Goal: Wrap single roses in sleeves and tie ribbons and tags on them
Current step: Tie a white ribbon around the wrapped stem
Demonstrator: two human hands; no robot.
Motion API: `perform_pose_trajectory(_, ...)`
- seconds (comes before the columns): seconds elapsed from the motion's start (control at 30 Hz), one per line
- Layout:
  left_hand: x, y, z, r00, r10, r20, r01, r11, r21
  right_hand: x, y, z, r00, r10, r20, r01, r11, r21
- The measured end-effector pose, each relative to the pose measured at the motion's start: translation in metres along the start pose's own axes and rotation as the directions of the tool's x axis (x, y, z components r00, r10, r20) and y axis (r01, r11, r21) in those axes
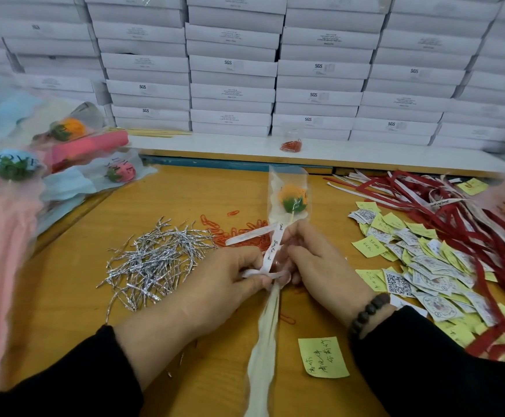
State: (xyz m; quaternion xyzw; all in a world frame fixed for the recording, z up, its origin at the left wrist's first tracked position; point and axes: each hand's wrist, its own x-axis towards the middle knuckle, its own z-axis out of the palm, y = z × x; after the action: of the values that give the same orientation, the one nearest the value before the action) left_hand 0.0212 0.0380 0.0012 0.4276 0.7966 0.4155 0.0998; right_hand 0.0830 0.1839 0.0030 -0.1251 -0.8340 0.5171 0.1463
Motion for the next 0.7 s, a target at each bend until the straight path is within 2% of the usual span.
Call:
perform_pose_trajectory(0.17,0.0011,-0.0022,-0.0019,1.000,-0.007,-0.017,0.007,1.000,0.000,0.0010,0.0027,-0.0023,0.997,-0.079,-0.001,0.077,0.973,-0.216)
perform_pose_trajectory(0.33,0.0036,-0.0055,-0.0047,0.995,-0.039,-0.093,0.031,0.995,-0.090,-0.0022,-0.0008,-0.0013,0.994,-0.088,0.062,0.096,0.987,-0.128)
perform_pose_trajectory(0.53,0.0041,-0.0087,-0.0042,0.990,-0.060,-0.128,0.051,0.996,-0.075,-0.0072,-0.0069,-0.0001,0.980,-0.126,0.157,0.142,0.985,-0.094)
perform_pose_trajectory(0.7,0.0044,-0.0057,-0.0027,0.991,-0.058,-0.122,0.054,0.998,-0.032,-0.0074,-0.0055,0.0012,0.972,-0.155,0.177,0.168,0.984,-0.063)
